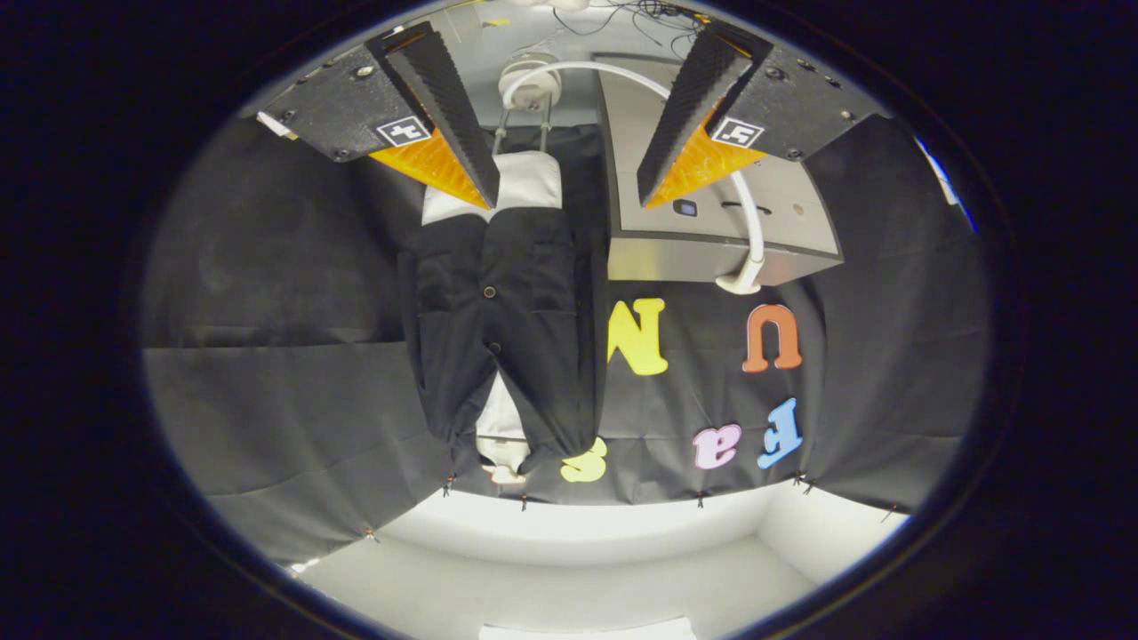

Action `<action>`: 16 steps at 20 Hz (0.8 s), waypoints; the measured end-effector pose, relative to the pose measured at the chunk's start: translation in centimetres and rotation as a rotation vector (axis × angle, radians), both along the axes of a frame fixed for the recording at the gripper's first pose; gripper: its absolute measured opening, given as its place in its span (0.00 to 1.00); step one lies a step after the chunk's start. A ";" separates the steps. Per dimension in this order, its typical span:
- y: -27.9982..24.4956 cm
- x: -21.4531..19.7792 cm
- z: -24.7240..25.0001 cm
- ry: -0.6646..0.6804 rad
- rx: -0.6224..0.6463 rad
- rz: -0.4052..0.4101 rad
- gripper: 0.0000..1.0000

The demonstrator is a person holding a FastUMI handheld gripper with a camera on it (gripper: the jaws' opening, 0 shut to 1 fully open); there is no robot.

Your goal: Iron the clothes twice with a garment steamer, once on the left side and once on the right side.

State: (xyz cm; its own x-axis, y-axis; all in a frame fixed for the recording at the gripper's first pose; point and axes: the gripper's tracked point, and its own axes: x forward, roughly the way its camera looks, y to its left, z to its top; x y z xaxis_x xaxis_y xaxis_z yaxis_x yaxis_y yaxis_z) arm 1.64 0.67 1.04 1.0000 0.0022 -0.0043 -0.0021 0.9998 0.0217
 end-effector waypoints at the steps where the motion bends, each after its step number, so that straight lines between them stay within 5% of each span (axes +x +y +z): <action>1: 0.2 0.4 0.1 0.005 0.000 -0.001 0.99; 7: 2.7 3.4 1.9 0.017 -0.009 0.040 0.99; 16: 11.4 12.9 6.4 0.057 -0.036 0.214 0.99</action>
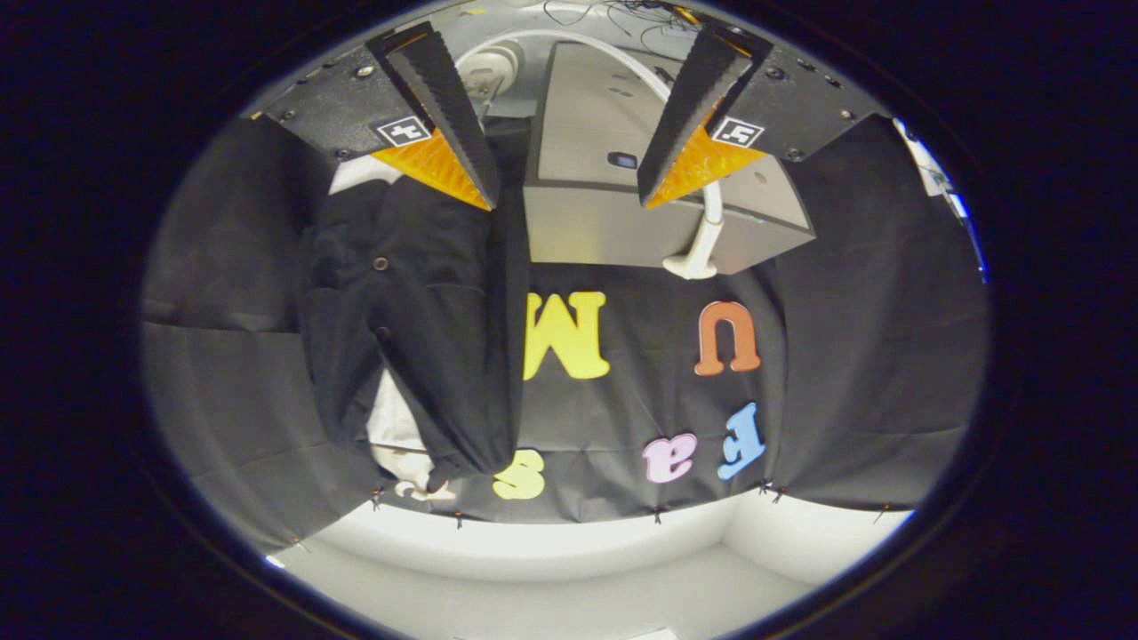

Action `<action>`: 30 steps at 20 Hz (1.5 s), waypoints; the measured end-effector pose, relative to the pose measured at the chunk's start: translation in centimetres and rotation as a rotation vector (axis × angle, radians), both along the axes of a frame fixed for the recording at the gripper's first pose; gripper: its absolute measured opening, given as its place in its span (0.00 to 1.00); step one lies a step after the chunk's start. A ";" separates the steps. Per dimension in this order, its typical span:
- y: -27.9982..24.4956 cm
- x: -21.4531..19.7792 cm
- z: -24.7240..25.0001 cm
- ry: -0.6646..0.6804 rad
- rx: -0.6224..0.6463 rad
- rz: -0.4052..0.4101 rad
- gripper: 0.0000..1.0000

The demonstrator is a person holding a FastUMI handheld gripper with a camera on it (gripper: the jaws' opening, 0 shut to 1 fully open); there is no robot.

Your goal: Iron the clothes twice with a garment steamer, once on the left side and once on the right side.

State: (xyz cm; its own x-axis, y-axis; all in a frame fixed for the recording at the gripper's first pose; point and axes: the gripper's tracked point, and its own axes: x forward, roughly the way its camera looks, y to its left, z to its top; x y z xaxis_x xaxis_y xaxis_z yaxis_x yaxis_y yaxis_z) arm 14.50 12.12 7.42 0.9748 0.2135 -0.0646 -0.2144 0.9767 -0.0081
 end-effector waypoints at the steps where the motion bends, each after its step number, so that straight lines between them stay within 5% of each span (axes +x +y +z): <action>1: 1.2 1.1 0.4 0.011 -0.001 0.025 0.99; 14: 19.7 15.9 -0.7 0.154 -0.118 0.261 0.99; 22: 25.0 22.5 -6.1 0.286 -0.205 0.263 0.96; 30: 26.6 24.7 -7.7 0.340 -0.217 0.275 0.69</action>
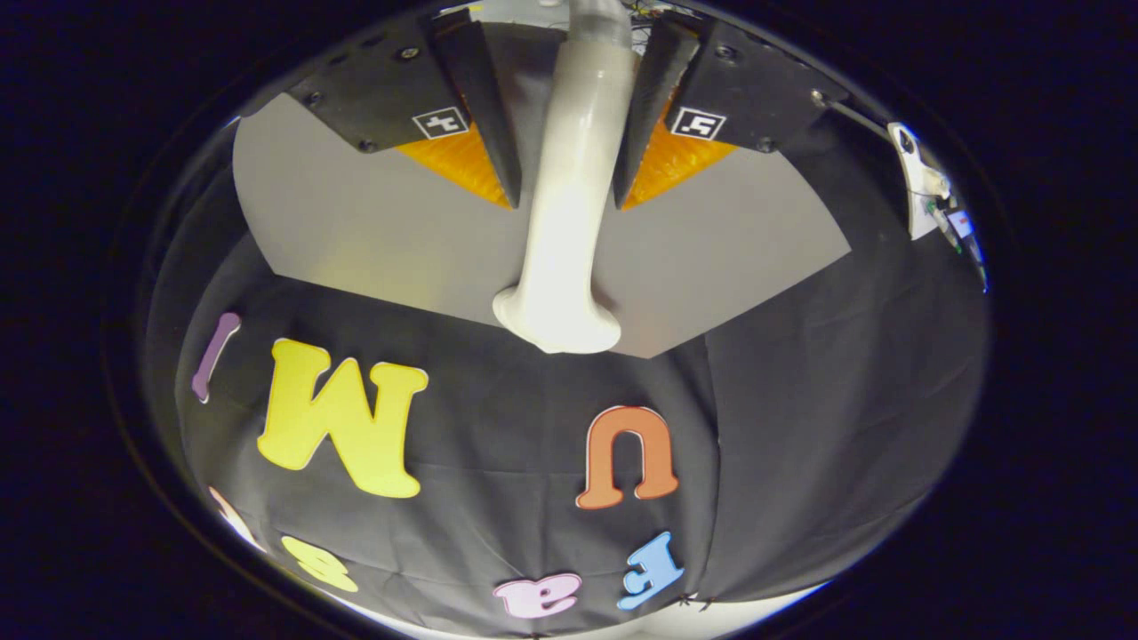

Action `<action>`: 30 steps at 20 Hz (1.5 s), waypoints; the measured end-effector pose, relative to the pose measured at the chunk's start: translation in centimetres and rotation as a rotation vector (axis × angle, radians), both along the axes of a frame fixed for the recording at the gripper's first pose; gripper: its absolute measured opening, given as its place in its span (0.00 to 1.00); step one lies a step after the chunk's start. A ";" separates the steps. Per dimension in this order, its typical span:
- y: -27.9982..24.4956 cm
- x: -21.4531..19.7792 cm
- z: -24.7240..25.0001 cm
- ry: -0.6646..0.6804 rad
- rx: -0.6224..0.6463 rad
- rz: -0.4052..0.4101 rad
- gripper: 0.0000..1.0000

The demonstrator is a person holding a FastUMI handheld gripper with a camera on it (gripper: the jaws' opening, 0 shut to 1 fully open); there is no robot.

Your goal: Iron the clothes twice with a garment steamer, once on the left side and once on the right side.

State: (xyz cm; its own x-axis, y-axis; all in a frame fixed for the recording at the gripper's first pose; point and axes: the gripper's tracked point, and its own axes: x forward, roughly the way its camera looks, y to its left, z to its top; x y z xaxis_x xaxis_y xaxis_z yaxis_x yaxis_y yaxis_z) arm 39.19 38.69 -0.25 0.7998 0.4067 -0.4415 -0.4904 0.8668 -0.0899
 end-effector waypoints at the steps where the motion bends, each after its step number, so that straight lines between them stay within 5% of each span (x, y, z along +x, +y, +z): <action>1: -0.1 0.1 0.2 0.025 0.037 -0.014 0.66; 4: 0.1 0.0 0.2 0.059 0.041 0.010 0.63; 9: 0.7 -0.7 0.4 0.086 0.071 -0.004 0.39; 23: -0.1 -0.8 5.1 -0.034 0.203 -0.070 0.38; 30: -3.0 -0.6 8.7 -0.176 0.294 -0.205 0.37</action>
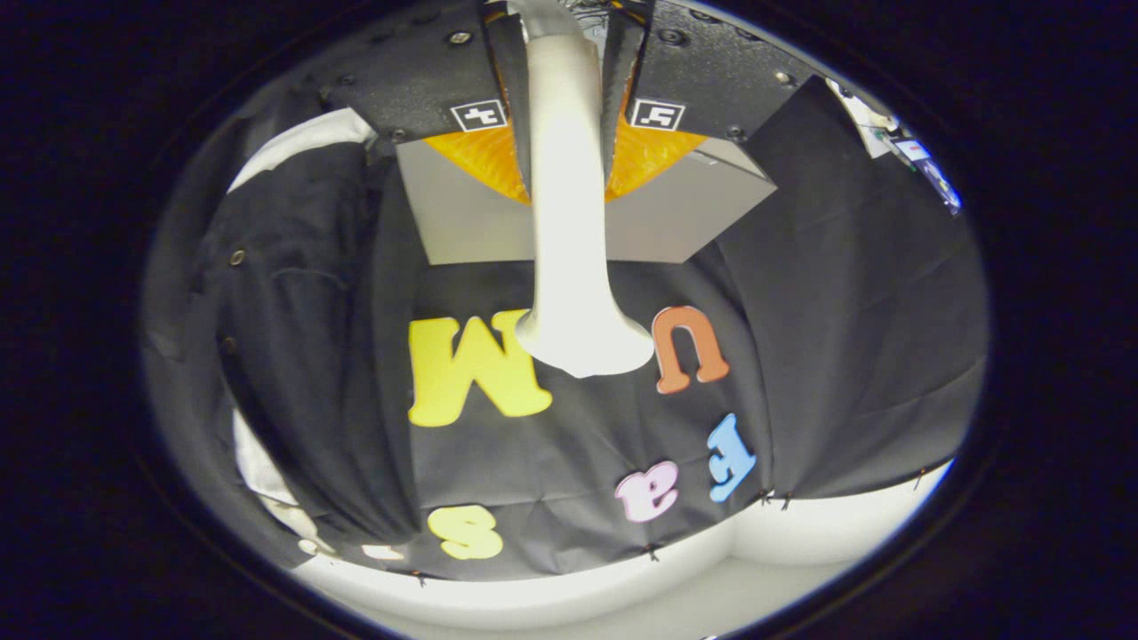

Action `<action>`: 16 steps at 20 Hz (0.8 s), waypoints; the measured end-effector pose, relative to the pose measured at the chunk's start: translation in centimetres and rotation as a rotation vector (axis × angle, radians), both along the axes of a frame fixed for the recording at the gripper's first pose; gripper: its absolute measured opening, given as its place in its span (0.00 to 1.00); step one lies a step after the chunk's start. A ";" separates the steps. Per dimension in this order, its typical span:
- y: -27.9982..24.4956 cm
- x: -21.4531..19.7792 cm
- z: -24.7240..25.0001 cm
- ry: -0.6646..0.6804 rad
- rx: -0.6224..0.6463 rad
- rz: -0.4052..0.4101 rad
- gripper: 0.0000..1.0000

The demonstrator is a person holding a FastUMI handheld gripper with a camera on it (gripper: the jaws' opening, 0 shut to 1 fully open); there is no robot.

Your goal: Iron the clothes twice with a garment steamer, once on the left side and once on the right side.

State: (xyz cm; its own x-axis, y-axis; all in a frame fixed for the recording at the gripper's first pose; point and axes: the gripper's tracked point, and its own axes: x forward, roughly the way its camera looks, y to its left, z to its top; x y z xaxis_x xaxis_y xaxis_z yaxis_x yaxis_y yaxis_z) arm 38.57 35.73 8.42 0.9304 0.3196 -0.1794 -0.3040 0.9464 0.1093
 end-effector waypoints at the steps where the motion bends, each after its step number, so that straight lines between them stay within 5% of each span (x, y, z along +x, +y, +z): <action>1: -0.7 0.2 0.4 -0.019 0.006 -0.032 0.37; 9: -7.6 0.2 3.4 -0.131 0.034 -0.288 0.37; 16: -10.5 1.5 5.7 -0.181 0.062 -0.391 0.37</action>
State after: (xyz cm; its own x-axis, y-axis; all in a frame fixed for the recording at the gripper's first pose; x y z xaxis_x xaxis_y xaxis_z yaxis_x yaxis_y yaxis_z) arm 40.02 25.27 14.15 0.9983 -0.0577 0.0061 0.0562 0.9874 0.1477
